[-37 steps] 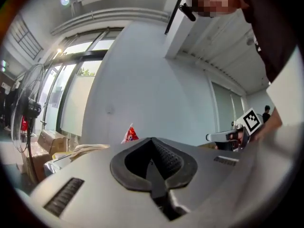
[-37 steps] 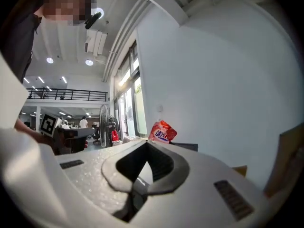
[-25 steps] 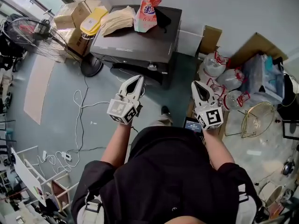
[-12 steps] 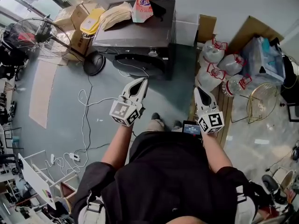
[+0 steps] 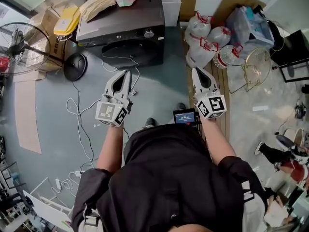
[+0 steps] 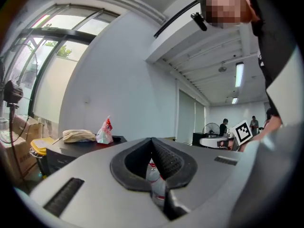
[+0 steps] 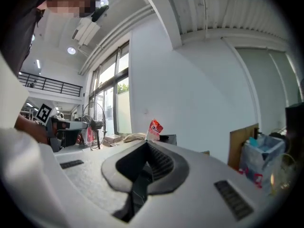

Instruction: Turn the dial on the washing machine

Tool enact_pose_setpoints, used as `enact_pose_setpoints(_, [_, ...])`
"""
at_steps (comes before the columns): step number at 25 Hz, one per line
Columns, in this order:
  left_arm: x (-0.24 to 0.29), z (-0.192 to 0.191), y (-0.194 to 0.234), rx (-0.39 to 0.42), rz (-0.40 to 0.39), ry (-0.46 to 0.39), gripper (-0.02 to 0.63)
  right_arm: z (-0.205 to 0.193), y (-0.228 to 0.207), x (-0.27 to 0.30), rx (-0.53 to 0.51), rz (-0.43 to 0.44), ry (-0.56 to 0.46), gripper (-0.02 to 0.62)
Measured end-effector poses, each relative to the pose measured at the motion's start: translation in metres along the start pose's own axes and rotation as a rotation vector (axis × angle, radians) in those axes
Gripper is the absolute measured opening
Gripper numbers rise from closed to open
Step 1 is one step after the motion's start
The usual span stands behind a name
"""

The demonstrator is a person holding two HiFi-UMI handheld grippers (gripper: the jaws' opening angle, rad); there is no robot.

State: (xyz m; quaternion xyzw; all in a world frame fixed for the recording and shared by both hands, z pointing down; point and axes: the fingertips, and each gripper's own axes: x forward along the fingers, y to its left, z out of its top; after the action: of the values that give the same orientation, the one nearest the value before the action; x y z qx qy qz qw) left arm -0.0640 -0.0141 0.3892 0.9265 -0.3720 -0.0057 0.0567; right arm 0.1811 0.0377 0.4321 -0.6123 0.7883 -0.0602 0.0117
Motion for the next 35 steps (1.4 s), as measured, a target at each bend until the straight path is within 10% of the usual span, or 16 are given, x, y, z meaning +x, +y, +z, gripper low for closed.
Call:
enact_pose_setpoints(7, [-0.105, -0.043, 0.072, -0.044, 0.058, 0.047, -0.006, -0.007, 0.126, -0.008, -0.015, -0.016, 0.018, 0.001])
enact_pose_setpoints(17, [-0.178, -0.049, 0.080, -0.012, 0.102, 0.005, -0.006, -0.009, 0.194, -0.040, -0.051, -0.006, 0.034, 0.001])
enact_pose_setpoints(35, [-0.338, -0.054, -0.014, 0.032, 0.011, 0.044, -0.006, -0.047, 0.312, -0.195, 0.024, -0.018, 0.013, 0.000])
